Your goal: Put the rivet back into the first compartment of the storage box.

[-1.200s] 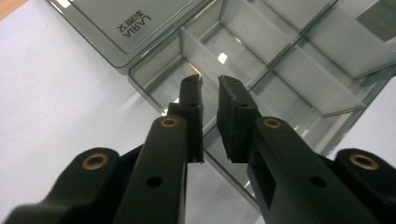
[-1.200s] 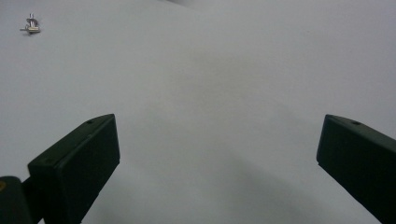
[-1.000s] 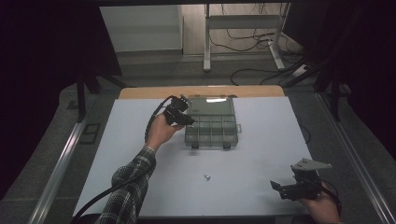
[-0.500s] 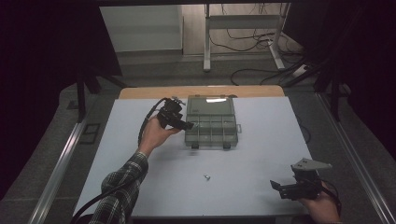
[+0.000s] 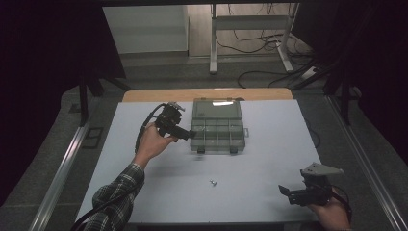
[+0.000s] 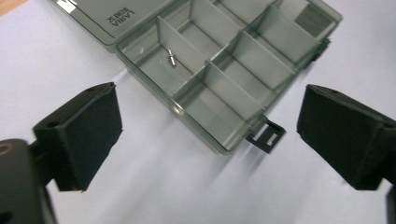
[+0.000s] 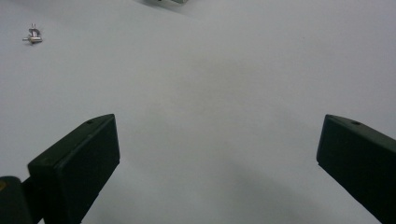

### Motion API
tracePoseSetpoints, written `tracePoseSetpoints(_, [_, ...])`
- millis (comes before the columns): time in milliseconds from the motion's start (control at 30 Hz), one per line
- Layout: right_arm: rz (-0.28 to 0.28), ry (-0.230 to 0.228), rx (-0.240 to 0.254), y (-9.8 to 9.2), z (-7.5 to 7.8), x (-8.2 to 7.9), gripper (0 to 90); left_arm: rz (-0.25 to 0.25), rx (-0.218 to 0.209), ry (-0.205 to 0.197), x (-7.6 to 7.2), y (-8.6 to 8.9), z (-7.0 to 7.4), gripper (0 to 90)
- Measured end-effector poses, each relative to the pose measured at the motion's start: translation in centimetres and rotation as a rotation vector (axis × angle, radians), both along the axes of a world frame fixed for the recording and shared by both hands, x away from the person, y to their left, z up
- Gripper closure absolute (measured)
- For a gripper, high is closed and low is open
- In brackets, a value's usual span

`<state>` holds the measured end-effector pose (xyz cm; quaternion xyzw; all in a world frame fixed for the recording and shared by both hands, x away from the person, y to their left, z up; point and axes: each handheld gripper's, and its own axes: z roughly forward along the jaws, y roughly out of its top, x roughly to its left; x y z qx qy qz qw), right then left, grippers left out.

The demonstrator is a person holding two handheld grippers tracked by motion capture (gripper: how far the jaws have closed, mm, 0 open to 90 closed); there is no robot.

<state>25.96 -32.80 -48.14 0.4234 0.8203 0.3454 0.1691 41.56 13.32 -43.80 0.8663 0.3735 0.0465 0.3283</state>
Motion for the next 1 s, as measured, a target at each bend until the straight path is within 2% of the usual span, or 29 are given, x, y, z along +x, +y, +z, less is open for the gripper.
tracePoseSetpoints(167, [0.001,0.003,-0.004,0.0,0.0,0.0,0.0,-0.019,0.001,-0.015,-1.2,0.2,0.3,2.4])
tracePoseSetpoints(367, [0.0,0.002,-0.004,0.0,0.0,0.0,0.0,-0.037,-0.015,-0.017,-2.4,0.3,0.1,0.0])
tracePoseSetpoints(567, [-0.001,0.005,-0.005,0.1,-0.1,0.1,0.0,-0.027,-0.045,-0.014,-3.4,0.8,-0.2,0.0])
tracePoseSetpoints(800, [0.002,0.005,-0.01,0.1,-0.1,0.1,0.0,-0.035,-0.054,-0.014,-4.7,0.9,-0.7,0.0])
tracePoseSetpoints(1000, [0.003,0.006,-0.012,0.1,-0.1,0.1,0.0,-0.084,-0.029,-0.037,-5.9,0.5,-1.4,0.0])
